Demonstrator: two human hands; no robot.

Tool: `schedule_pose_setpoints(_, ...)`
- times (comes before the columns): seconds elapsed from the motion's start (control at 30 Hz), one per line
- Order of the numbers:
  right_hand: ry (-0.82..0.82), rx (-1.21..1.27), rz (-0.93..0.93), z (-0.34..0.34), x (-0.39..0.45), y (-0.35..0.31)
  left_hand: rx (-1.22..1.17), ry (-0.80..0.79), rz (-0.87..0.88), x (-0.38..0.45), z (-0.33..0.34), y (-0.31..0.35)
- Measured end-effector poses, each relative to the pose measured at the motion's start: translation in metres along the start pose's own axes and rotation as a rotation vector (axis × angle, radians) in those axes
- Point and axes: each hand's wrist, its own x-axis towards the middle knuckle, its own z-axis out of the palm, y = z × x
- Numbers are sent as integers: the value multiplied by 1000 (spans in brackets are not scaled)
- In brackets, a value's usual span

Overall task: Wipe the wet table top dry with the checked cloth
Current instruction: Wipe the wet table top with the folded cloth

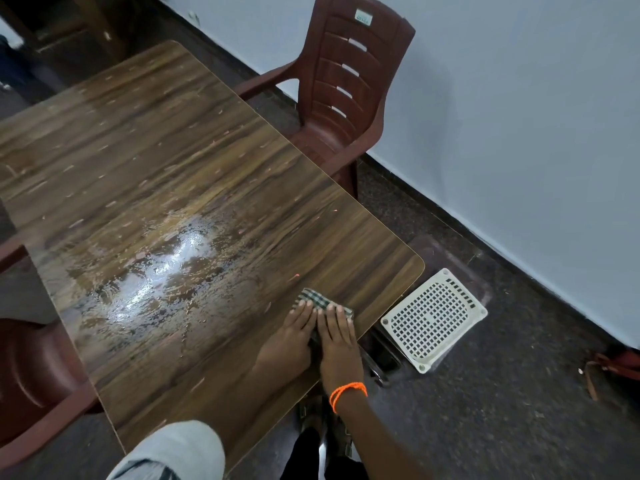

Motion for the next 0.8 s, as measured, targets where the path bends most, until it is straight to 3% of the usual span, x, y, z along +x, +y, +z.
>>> schedule_pose_setpoints(0.13,-35,-31,-71,-10,-31,28,14,-114,54,-23,24,37)
schedule_pose_setpoints(0.3,-9,-95,16,-19,-7,52,37,-22,56,15,16,56)
schedule_pose_setpoints(0.47,49,-18,113,-2,16,16,-61,43,6,30,-5,27)
schedule_pose_setpoints(0.7,2,-7,-66,17,-17,-10,-78,120,-60,-34,13,5)
schedule_pose_setpoints(0.8,-20,-28,-140,14,-45,6,-110,25,-68,-57,29,21)
